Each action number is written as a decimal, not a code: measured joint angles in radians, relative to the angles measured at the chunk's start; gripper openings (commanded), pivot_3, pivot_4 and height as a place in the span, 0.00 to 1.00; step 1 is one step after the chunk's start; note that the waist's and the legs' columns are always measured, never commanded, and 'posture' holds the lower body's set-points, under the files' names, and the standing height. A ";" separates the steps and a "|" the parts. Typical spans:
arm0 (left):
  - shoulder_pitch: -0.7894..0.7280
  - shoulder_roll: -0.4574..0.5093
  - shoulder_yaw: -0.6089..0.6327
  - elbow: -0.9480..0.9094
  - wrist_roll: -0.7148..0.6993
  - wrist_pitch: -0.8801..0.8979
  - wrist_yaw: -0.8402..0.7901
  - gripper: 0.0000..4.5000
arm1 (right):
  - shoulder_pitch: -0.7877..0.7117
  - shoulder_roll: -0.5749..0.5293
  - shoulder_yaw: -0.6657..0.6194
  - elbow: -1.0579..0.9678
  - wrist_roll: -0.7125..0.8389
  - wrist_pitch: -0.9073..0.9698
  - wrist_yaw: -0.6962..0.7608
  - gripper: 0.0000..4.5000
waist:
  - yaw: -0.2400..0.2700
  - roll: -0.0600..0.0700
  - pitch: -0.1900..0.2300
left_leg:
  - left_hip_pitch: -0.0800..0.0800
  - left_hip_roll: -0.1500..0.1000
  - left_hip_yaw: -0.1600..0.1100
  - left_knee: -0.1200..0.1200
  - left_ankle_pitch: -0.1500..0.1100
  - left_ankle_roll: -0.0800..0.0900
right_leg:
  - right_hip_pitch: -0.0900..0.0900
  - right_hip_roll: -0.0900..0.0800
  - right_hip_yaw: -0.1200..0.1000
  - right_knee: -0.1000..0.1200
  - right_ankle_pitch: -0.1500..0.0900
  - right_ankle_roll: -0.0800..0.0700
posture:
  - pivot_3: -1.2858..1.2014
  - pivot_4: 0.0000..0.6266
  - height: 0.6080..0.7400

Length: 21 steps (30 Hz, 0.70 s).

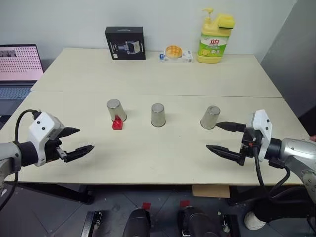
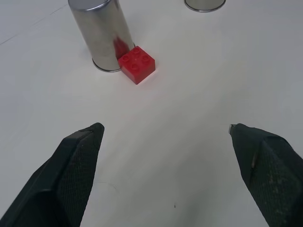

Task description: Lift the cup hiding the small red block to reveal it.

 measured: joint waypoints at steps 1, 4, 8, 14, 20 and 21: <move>0.001 -0.005 0.002 -0.001 -0.003 0.000 -0.001 1.00 | 0.002 0.000 0.003 0.000 0.000 0.002 0.000 1.00 | 0.000 0.000 0.000 | 0.000 0.000 0.000 0.000 0.000 0.000 | 0.000 0.000 0.000 0.000 0.000 0.000 | 0.52 0.24 1.00; 0.001 -0.007 0.005 -0.004 -0.014 0.001 -0.003 1.00 | 0.002 0.000 0.005 -0.001 0.000 0.006 0.000 1.00 | 0.000 0.000 0.000 | 0.000 0.000 0.000 0.000 0.000 0.000 | 0.000 0.000 0.000 0.000 0.000 0.000 | 0.52 0.24 1.00; 0.001 -0.007 0.005 -0.027 -0.014 0.002 0.000 1.00 | 0.001 0.000 0.006 -0.001 0.000 0.007 0.000 1.00 | 0.000 0.000 0.000 | 0.000 0.000 0.000 0.000 0.000 0.000 | 0.000 0.000 0.000 0.000 0.000 0.000 | 0.52 0.24 1.00; 0.000 -0.007 0.005 -0.039 -0.015 0.006 0.002 1.00 | 0.001 0.002 0.007 -0.001 -0.001 0.007 0.000 1.00 | 0.000 0.000 0.000 | 0.000 0.000 0.000 0.000 0.000 0.000 | 0.000 0.000 0.000 0.000 0.000 0.000 | 0.52 0.24 1.00; -0.003 -0.007 0.004 -0.045 -0.015 0.008 0.002 1.00 | 0.006 0.005 0.007 -0.001 -0.001 0.007 0.001 1.00 | 0.000 0.000 0.000 | 0.000 0.000 0.000 0.000 0.000 0.000 | 0.000 0.000 0.000 0.000 0.000 0.000 | 0.52 0.24 1.00; -0.006 -0.007 0.003 -0.046 -0.016 0.009 0.002 1.00 | 0.007 0.005 0.007 -0.001 -0.001 0.007 0.001 1.00 | 0.000 0.000 0.000 | 0.000 0.000 0.000 0.000 0.000 0.000 | 0.000 0.000 0.000 0.000 0.000 0.000 | 0.52 0.24 1.00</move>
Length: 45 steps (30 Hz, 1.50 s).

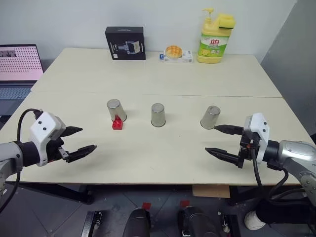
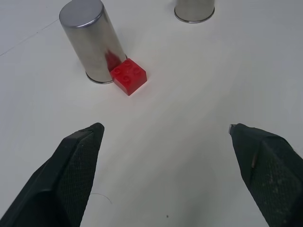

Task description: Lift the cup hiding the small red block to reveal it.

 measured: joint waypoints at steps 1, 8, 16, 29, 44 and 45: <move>-0.003 0.000 0.000 0.000 -0.002 0.004 0.000 1.00 | 0.000 0.000 0.000 0.000 0.000 0.000 0.000 1.00 | 0.000 0.000 0.000 | 0.000 0.000 0.000 0.000 0.000 0.000 | 0.000 0.000 0.000 0.000 0.000 0.000 | 0.52 0.24 1.00; -0.020 0.000 -0.009 -0.006 -0.006 0.024 0.007 1.00 | 0.000 0.000 0.000 -0.001 0.000 0.000 0.000 1.00 | 0.000 0.000 0.000 | 0.000 0.000 0.000 0.000 0.000 0.000 | 0.000 0.000 0.000 0.000 0.000 0.000 | 0.52 0.24 1.00; -0.020 -0.005 -0.018 -0.023 -0.005 0.024 0.028 1.00 | 0.000 0.000 0.000 -0.001 -0.001 0.000 0.000 1.00 | 0.000 0.000 0.000 | 0.000 0.000 0.000 0.000 0.000 0.000 | 0.000 0.000 0.000 0.000 0.000 0.000 | 0.52 0.24 1.00; -0.022 -0.005 -0.038 -0.021 -0.002 0.020 0.037 1.00 | 0.000 0.000 0.000 -0.001 -0.009 0.000 0.000 1.00 | 0.000 0.000 0.000 | 0.000 0.000 0.000 0.000 0.000 0.000 | 0.000 0.000 0.000 0.000 0.000 0.000 | 0.52 0.24 1.00; -0.028 -0.005 -0.050 -0.017 0.010 0.015 0.037 1.00 | 0.000 0.001 0.000 -0.006 -0.011 -0.003 0.000 1.00 | 0.000 0.000 0.000 | 0.000 0.000 0.000 0.000 0.000 0.000 | 0.000 0.000 0.000 0.000 0.000 0.000 | 0.52 0.24 1.00; -0.028 -0.005 -0.050 -0.017 0.011 0.015 0.037 1.00 | 0.000 0.001 0.001 -0.006 -0.012 -0.005 0.000 1.00 | 0.000 0.000 0.000 | 0.000 0.000 0.000 0.000 0.000 0.000 | 0.000 0.000 0.000 0.000 0.000 0.000 | 0.52 0.24 1.00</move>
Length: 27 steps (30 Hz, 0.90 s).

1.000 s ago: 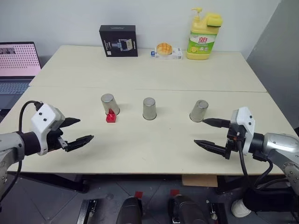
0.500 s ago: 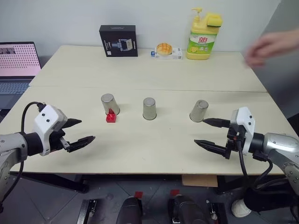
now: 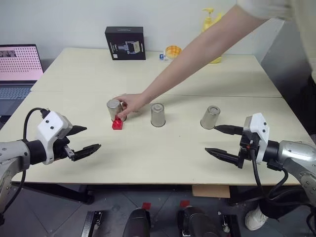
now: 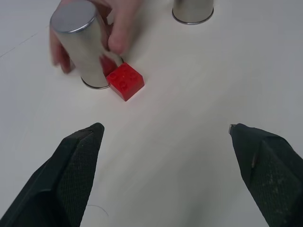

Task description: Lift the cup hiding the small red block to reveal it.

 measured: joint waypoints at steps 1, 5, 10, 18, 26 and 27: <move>0.000 0.000 0.000 0.000 0.001 0.000 0.000 1.00 | 0.000 0.000 0.001 0.000 0.000 -0.002 0.000 1.00 | 0.000 0.000 0.000 | 0.000 0.000 0.000 0.000 0.000 0.000 | 0.000 0.000 0.000 0.000 0.000 0.000 | 0.52 0.24 1.00; 0.000 0.000 -0.001 0.004 0.007 -0.011 -0.003 1.00 | 0.007 0.000 0.017 0.000 -0.008 -0.014 0.001 1.00 | 0.000 0.000 0.000 | 0.000 0.000 0.000 0.000 0.000 0.000 | 0.000 0.000 0.000 0.000 0.000 0.000 | 0.52 0.24 1.00; -0.001 0.002 -0.001 0.012 0.011 -0.018 -0.017 1.00 | 0.012 0.000 0.020 0.000 -0.010 -0.022 0.001 1.00 | 0.000 0.000 0.000 | 0.000 0.000 0.000 0.000 0.000 0.000 | 0.000 0.000 0.000 0.000 0.000 0.000 | 0.52 0.24 1.00; -0.012 0.002 -0.008 0.023 0.017 -0.020 -0.021 1.00 | 0.017 -0.001 0.021 -0.001 -0.011 -0.025 0.001 1.00 | 0.000 0.000 0.000 | 0.000 0.000 0.000 0.000 0.000 0.000 | 0.000 0.000 0.000 0.000 0.000 0.000 | 0.52 0.24 1.00; -0.020 0.007 -0.015 0.023 0.017 -0.020 -0.022 1.00 | 0.014 0.002 0.027 -0.001 -0.007 -0.022 -0.002 1.00 | 0.000 0.000 0.000 | 0.000 0.000 0.000 0.000 0.000 0.000 | 0.000 0.000 0.000 0.000 0.000 0.000 | 0.52 0.24 1.00; -0.024 0.007 -0.020 0.022 0.017 -0.020 -0.022 1.00 | 0.011 0.007 0.029 -0.001 -0.002 -0.014 -0.002 1.00 | 0.000 0.000 0.000 | 0.000 0.000 0.000 0.000 0.000 0.000 | 0.000 0.000 0.000 0.000 0.000 0.000 | 0.52 0.24 1.00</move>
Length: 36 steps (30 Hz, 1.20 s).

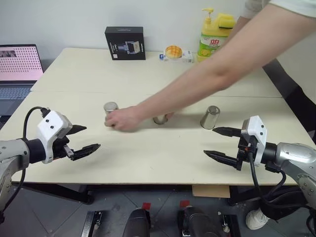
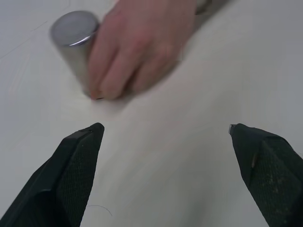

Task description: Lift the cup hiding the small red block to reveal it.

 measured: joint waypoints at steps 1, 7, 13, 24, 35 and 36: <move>-0.008 0.000 -0.010 -0.001 0.000 0.000 0.000 1.00 | -0.006 0.006 0.004 -0.001 0.016 0.016 -0.001 1.00 | 0.000 0.000 0.000 | 0.000 0.000 0.000 0.000 0.000 0.000 | 0.000 0.000 0.000 0.000 0.000 0.000 | 0.52 0.24 1.00; -0.046 -0.001 -0.033 -0.018 -0.009 0.005 0.001 1.00 | -0.065 0.046 0.024 -0.009 0.043 0.062 -0.036 1.00 | 0.000 0.000 0.000 | 0.000 0.000 0.000 0.000 0.000 0.000 | 0.000 0.000 0.000 0.000 0.000 0.000 | 0.52 0.24 1.00; -0.087 -0.002 -0.070 -0.039 -0.035 0.008 -0.003 1.00 | -0.238 0.177 0.156 0.050 -0.047 0.070 -0.149 1.00 | -0.003 0.000 0.000 | 0.000 0.000 0.000 0.000 0.000 0.000 | -0.001 0.001 0.001 0.001 0.000 0.000 | 0.52 0.24 1.00; -0.124 0.001 -0.106 -0.046 -0.082 0.029 -0.068 1.00 | -0.656 0.483 0.376 0.491 -0.290 0.122 -0.324 1.00 | -0.003 0.000 0.000 | -0.004 0.000 0.000 0.000 0.000 0.000 | -0.005 0.003 0.001 0.001 0.000 -0.001 | 0.52 0.24 1.00; -0.103 0.002 -0.102 -0.071 -0.098 0.046 -0.079 1.00 | -0.870 0.696 0.418 1.120 -0.483 -0.173 -0.306 1.00 | -0.005 0.000 0.000 | -0.005 0.000 0.001 0.000 0.000 0.000 | -0.006 0.003 0.001 0.002 0.001 -0.001 | 0.52 0.24 1.00; -0.100 0.002 -0.102 -0.073 -0.098 0.046 -0.076 1.00 | -0.882 0.703 0.417 1.160 -0.496 -0.197 -0.306 1.00 | -0.005 0.000 0.000 | -0.005 0.001 0.001 0.000 0.000 0.000 | -0.006 0.003 0.001 0.002 0.001 -0.002 | 0.52 0.24 1.00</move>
